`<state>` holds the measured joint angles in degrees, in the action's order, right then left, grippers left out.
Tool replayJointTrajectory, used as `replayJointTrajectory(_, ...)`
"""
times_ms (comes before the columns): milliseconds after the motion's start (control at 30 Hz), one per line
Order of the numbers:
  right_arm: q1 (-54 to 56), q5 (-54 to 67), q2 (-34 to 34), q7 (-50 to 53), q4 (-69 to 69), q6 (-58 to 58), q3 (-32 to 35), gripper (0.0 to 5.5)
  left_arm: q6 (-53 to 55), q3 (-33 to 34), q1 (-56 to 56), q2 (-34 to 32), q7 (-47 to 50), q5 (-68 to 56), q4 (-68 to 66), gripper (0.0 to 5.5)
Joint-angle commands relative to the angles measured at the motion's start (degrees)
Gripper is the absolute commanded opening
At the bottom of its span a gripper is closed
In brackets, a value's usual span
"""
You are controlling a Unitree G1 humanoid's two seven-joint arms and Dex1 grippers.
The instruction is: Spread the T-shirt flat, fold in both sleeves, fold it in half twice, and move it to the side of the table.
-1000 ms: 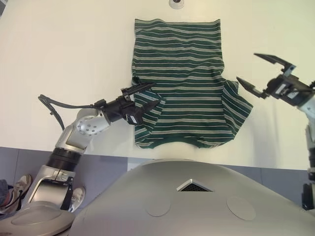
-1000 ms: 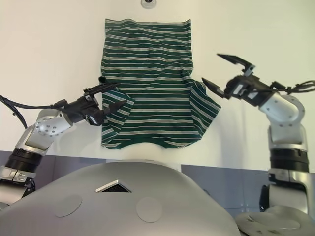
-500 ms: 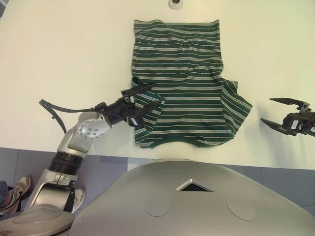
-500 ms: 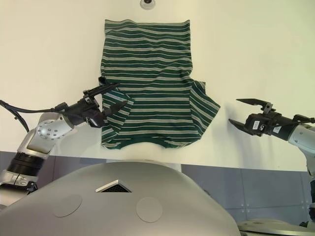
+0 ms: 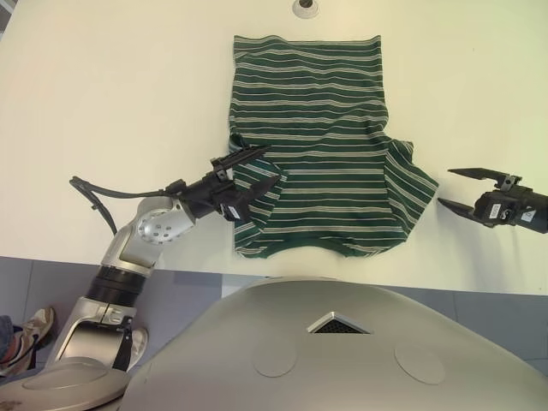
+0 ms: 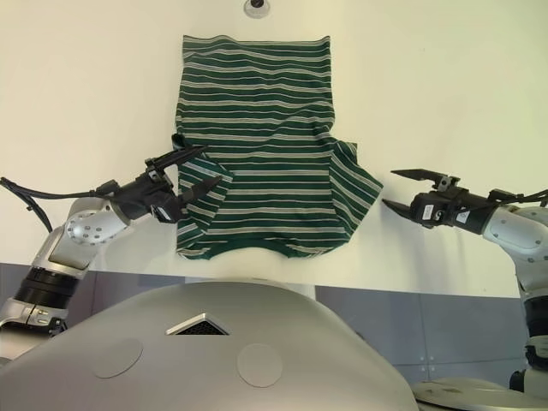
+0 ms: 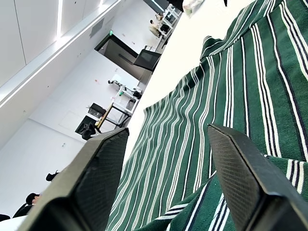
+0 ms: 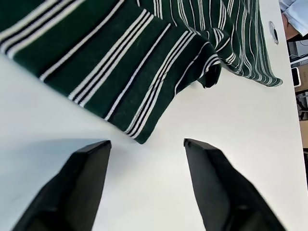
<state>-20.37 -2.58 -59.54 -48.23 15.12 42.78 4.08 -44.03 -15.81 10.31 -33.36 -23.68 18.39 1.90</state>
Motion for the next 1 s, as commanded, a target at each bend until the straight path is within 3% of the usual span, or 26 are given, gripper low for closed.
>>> replayJointTrajectory(33,0.6,-0.7,0.8,-0.3,-0.5,-0.5,-1.7,2.16,0.5,-0.3,-0.7,0.3,0.1,0.6,-0.4,3.0)
replayJointTrajectory(400,3.0,-1.2,3.3,0.8,-0.6,-1.0,-5.4,0.03,-0.4,-0.5,-0.6,0.4,0.2,0.7,-1.5,3.0)
replayJointTrajectory(667,2.7,-0.5,3.2,1.4,-0.9,-1.0,-5.1,0.03,-0.7,-0.4,-0.2,0.4,0.6,0.9,-1.4,3.0)
replayJointTrajectory(1000,0.6,9.1,3.6,-0.5,-10.1,-1.9,-2.7,0.03,-0.9,-0.5,0.3,0.3,0.1,0.0,0.1,3.0)
